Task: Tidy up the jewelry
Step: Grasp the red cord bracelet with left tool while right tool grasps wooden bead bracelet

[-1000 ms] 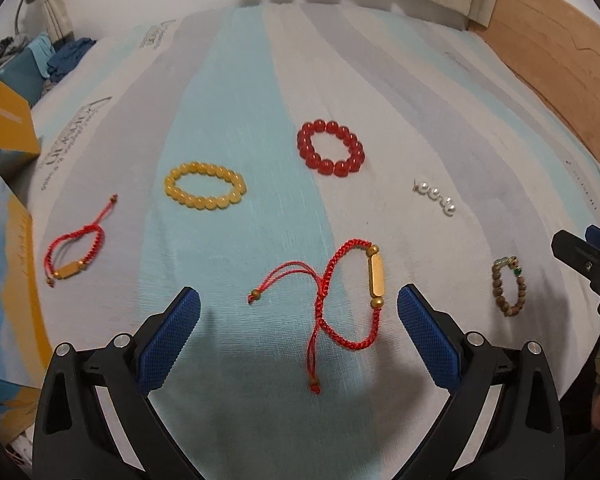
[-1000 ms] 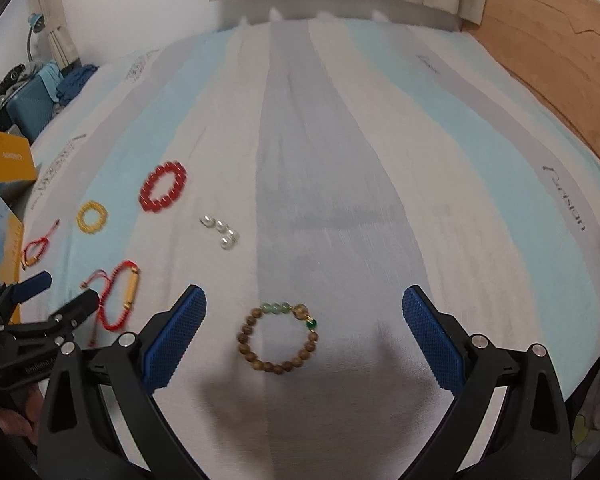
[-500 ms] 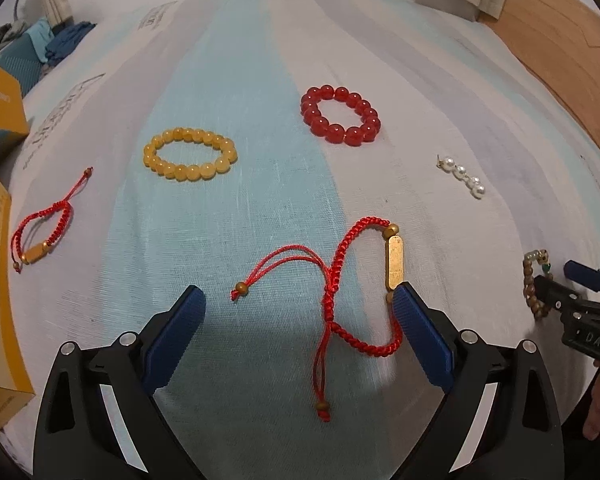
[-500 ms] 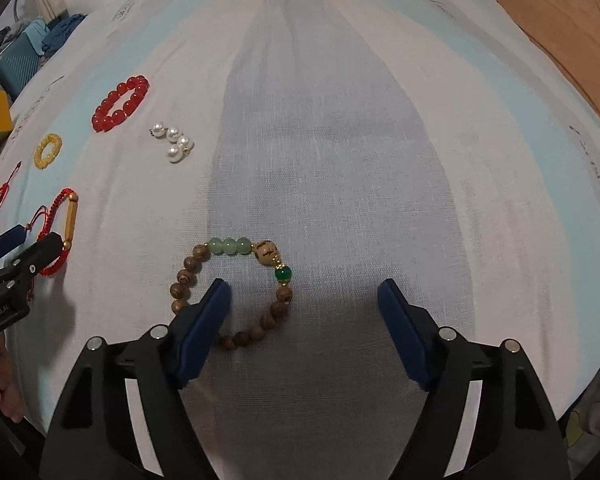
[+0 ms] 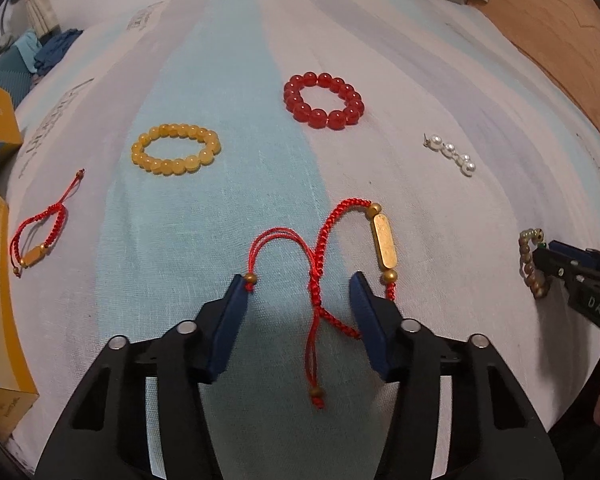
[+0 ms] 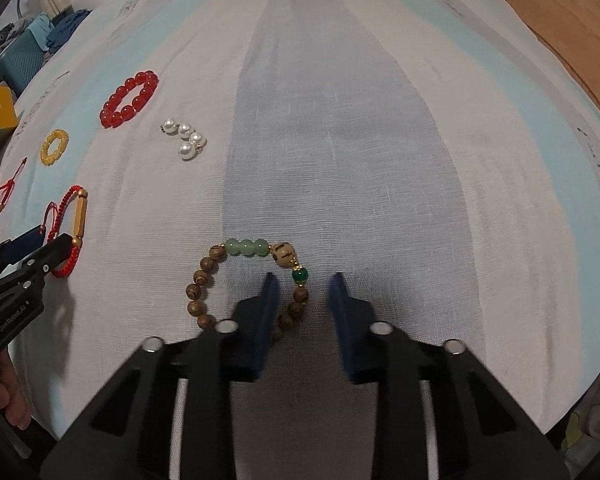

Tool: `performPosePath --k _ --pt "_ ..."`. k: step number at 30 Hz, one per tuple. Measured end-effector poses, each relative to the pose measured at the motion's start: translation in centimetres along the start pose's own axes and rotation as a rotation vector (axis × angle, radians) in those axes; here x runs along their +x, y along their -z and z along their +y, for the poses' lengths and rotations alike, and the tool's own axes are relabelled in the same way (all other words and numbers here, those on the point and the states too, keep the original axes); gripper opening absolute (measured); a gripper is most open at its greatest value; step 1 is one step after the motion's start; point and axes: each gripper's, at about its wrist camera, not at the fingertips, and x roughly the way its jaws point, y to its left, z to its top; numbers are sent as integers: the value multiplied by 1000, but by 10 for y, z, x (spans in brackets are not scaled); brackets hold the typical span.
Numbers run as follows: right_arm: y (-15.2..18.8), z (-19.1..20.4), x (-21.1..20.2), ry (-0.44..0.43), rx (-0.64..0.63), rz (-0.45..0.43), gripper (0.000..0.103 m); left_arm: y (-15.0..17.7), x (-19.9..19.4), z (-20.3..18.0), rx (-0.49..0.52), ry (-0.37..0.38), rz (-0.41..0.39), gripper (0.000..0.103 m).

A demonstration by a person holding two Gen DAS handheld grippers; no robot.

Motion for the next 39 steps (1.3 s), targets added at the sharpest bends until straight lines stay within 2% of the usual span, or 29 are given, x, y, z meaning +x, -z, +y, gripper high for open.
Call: performPosePath --k 2,3,7,8,10,15,28,39 --pt "-1 0 0 6 3 3 11 0 0 0 6 2 3 40" --pt "-1 0 0 8 4 3 10 0 -1 0 8 5 5 38" --pt "-3 -3 -2 -5 24 -4 9 1 -3 2 7 40 14 11" --pt "-4 -4 -3 -10 30 -9 8 1 -4 3 3 45 15 8" --pt "-6 -4 -9 -45 42 -33 8 0 -7 7 -10 59 14 6" --pt "-10 1 -25 -69 50 -92 8 0 -12 8 -19 70 13 6" --pt "-14 -4 -60 -78 79 -194 7 -7 -44 13 -40 75 -35 6" --pt "-31 20 -96 -92 46 -278 7 -15 -87 30 -56 53 -92 6"
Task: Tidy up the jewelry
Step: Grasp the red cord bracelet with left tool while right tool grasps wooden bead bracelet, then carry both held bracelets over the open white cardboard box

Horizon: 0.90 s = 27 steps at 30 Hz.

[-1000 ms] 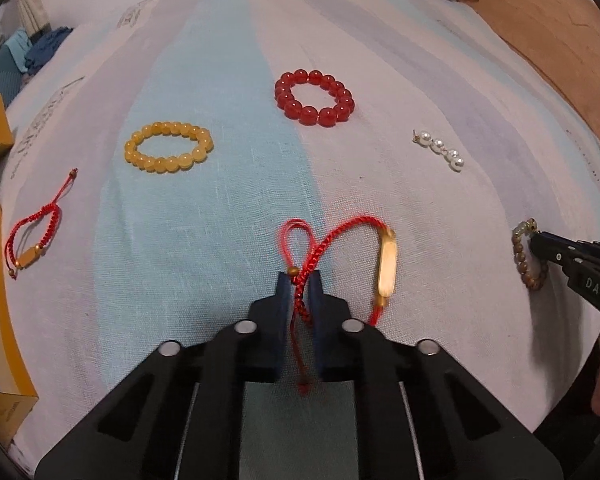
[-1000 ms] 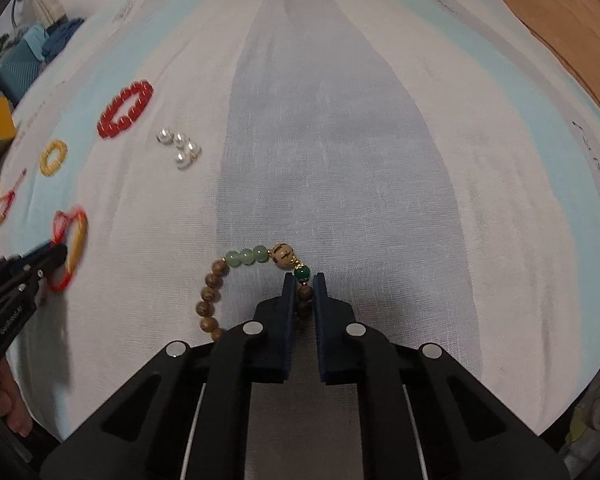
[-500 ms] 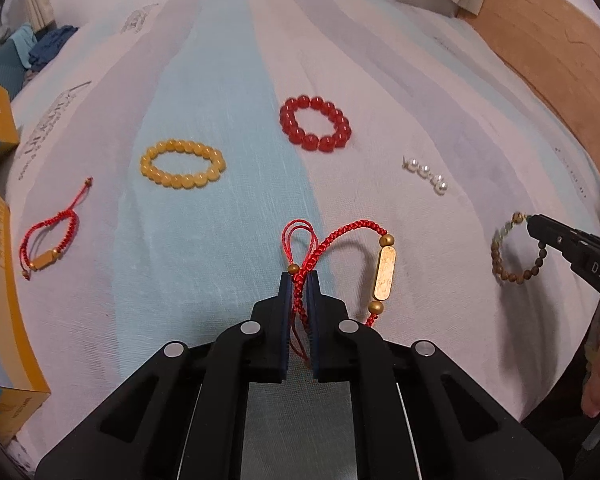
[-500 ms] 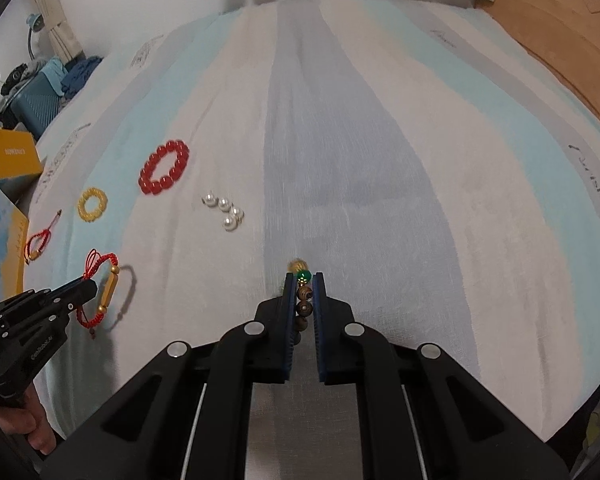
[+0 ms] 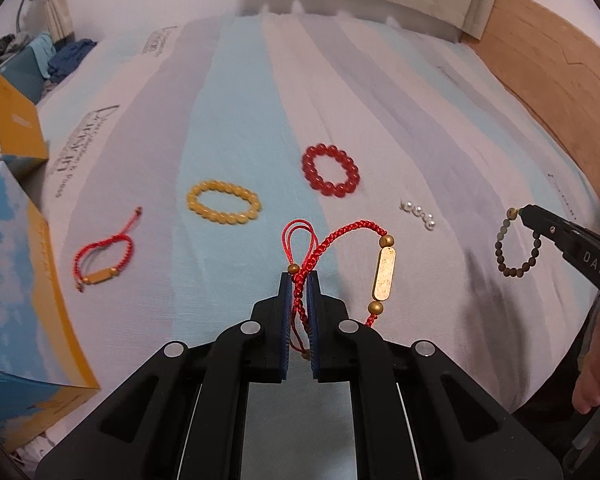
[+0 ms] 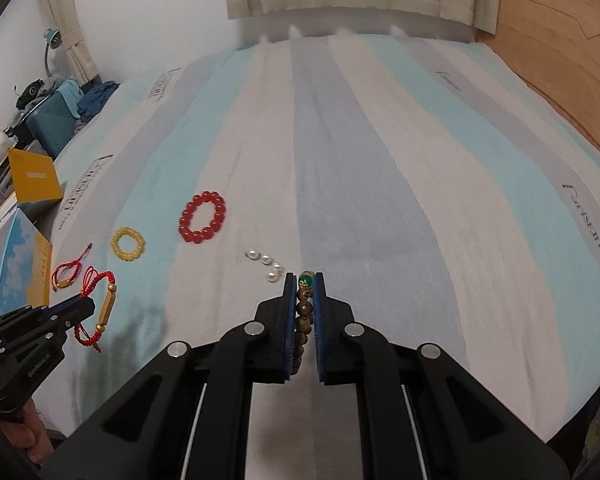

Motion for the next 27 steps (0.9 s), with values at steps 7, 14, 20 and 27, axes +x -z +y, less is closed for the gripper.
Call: performPosePath --k 7,14,20,27 --pt "-6 21 -4 -15 -21 -10 7 -3 -16 19 -31 -30 -15 6" --pt "-16 50 -15 -50 -47 -36 7 -6 -38 33 -50 -40 -46 6" --pt "-22 81 -24 -79 -89 -56 7 -7 -55 49 -76 -42 -74 6" --pt "-25 113 -29 -111 -126 -69 7 -6 -69 69 -110 -51 -91 6"
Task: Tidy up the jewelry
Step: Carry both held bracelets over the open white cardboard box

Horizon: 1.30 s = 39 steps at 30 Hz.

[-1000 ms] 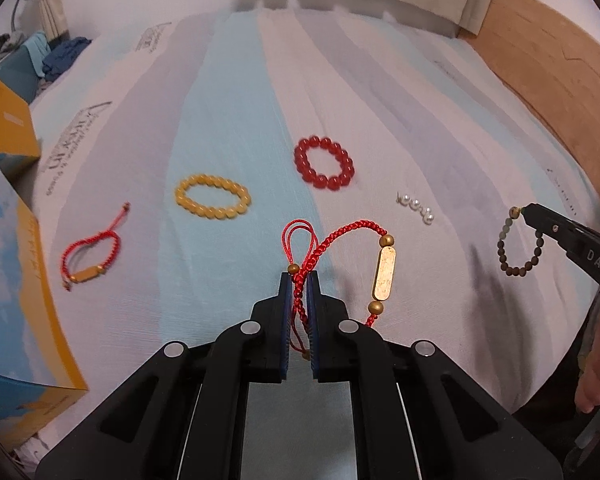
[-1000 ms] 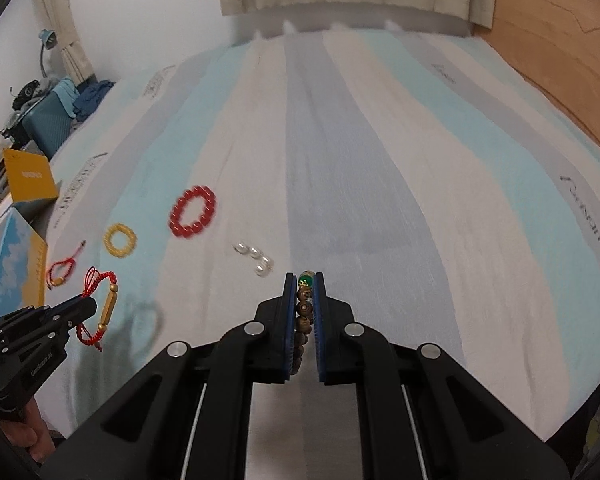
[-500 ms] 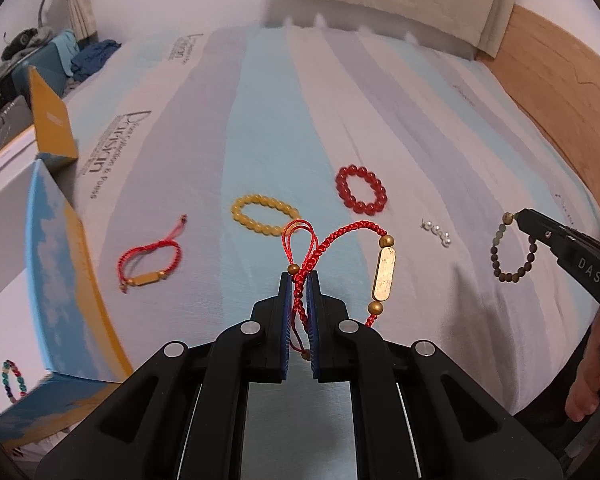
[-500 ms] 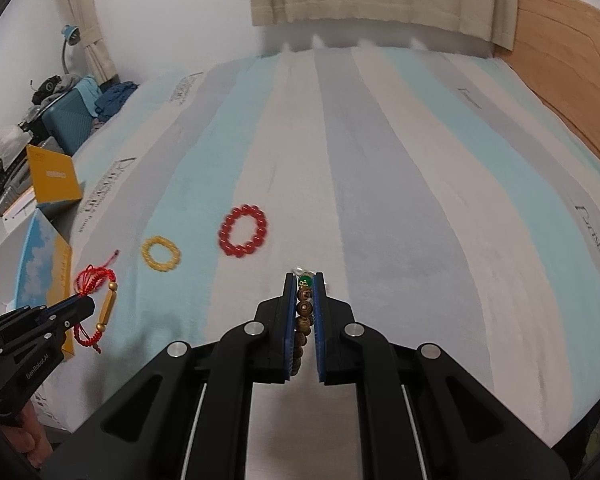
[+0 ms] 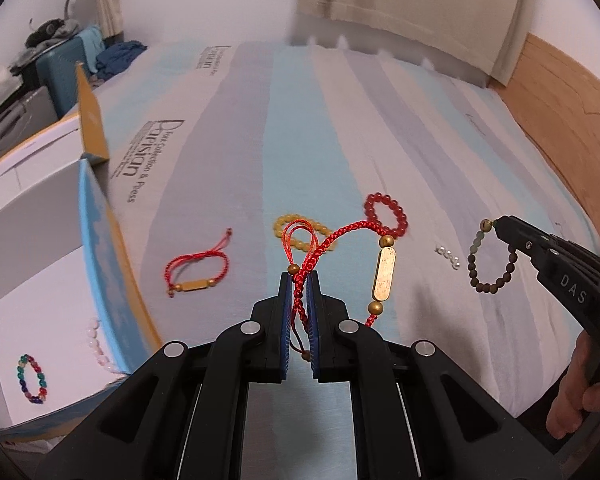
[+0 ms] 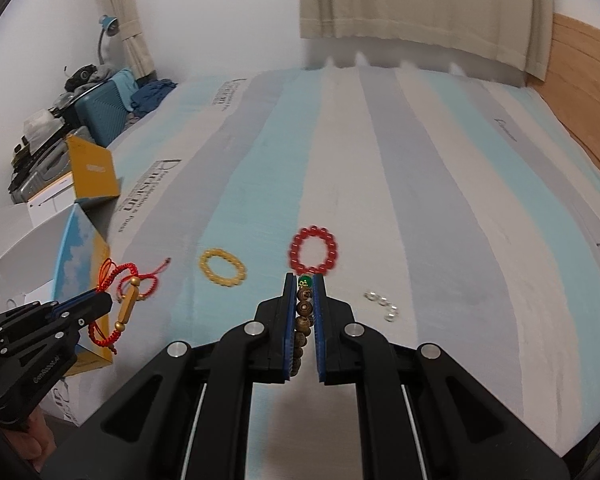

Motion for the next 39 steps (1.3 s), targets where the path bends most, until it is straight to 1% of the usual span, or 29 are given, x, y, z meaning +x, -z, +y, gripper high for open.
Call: performPosePath --k 7,14,18,24,31,39 --pt "-6 33 -4 -40 -36 -13 7 -2 -19 25 -42 -21 -28 6" --pt "-14 78 -9 -97 -86 -29 7 -2 -43 57 -97 -43 -66 6" --pt "-14 106 -10 -131 -119 -32 7 0 -56 78 -130 -73 -79 6" --pt "-12 147 -11 -184 -162 -30 7 7 -68 110 -174 -110 -80 6" --pt "-12 192 -15 -246 -205 -36 7 19 -90 144 -215 -156 -102 6" --pt "-10 251 -21 -327 -268 -43 7 35 -104 189 -273 -219 -93 6"
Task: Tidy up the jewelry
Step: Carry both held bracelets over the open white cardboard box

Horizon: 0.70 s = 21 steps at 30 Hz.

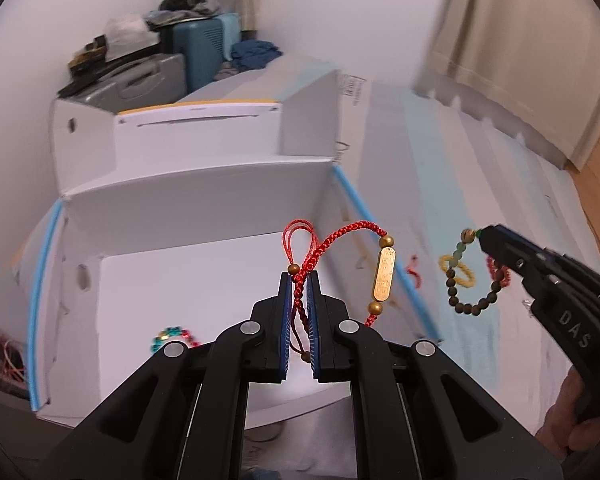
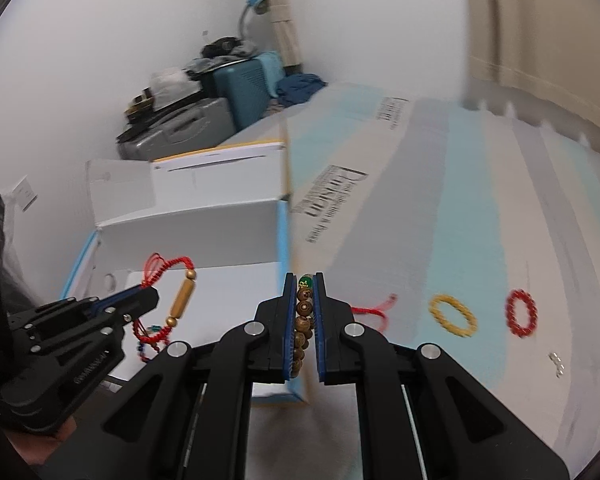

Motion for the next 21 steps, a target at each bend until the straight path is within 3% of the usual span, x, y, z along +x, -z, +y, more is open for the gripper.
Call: performPosePath --k 10,21 --pt "-1 62 31 -85 -87 58 7 11 0 60 -59 -77 27 6" --pt "13 85 84 -95 -130 206 7 31 41 94 -97 -127 161 7"
